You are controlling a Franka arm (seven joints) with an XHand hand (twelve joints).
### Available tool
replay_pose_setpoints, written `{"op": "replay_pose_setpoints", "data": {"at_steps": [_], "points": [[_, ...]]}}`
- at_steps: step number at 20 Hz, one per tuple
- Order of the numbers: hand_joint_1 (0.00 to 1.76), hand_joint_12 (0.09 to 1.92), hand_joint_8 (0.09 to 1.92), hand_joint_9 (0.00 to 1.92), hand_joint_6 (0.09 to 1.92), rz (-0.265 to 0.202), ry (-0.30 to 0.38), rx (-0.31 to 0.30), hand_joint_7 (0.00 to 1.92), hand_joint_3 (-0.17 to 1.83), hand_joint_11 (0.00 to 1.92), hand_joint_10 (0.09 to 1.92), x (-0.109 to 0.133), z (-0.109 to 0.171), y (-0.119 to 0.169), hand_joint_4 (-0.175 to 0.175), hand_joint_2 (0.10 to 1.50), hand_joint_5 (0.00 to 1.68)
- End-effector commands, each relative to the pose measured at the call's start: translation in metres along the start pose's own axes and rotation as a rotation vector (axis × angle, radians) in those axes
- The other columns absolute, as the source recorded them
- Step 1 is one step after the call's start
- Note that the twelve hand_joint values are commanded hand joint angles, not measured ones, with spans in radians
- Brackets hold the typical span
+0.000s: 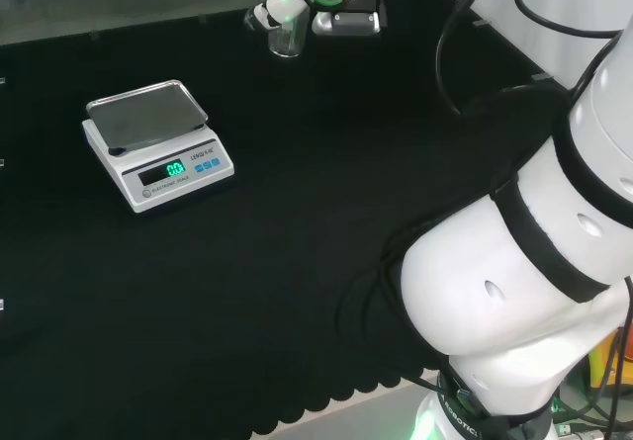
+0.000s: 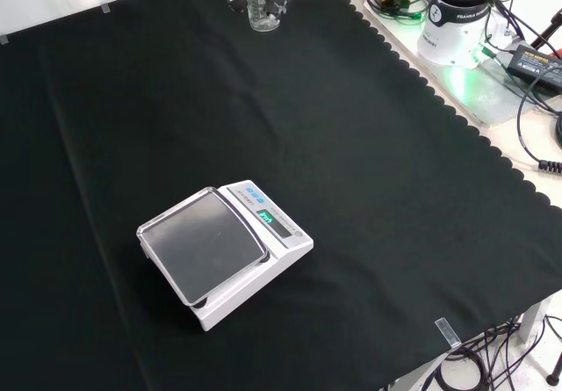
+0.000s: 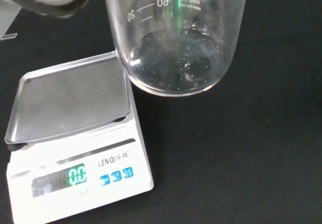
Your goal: Put the beaker on the electronic balance.
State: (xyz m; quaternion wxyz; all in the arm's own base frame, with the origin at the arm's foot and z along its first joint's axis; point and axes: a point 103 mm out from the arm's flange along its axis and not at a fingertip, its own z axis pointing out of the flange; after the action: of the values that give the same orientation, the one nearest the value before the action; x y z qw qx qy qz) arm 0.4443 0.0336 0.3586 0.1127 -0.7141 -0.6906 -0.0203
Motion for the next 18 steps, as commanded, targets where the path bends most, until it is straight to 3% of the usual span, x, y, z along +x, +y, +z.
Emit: {"op": "replay_pose_setpoints", "data": {"at_steps": [1, 8, 13, 18], "points": [[1.2, 0.71, 0.56, 1.92, 0.77, 0.023, -0.035, -0.006, 1.71, 0.72, 1.68, 0.46, 0.021, 0.004, 0.004, -0.175, 0.65, 1.24], [1.2, 0.71, 0.56, 1.92, 0.77, 0.008, -0.099, -0.057, 1.71, 0.73, 1.68, 0.47, 0.076, 0.034, 0.024, -0.175, 0.64, 1.24], [1.2, 0.71, 0.56, 1.92, 0.77, 0.003, -0.185, -0.053, 1.71, 0.73, 1.68, 0.48, 0.119, 0.071, 0.073, -0.175, 0.64, 1.24], [1.2, 0.72, 0.56, 1.91, 0.77, -0.058, -0.189, -0.083, 1.72, 0.75, 1.67, 0.5, 0.147, 0.093, 0.121, -0.175, 0.63, 1.24]]}}
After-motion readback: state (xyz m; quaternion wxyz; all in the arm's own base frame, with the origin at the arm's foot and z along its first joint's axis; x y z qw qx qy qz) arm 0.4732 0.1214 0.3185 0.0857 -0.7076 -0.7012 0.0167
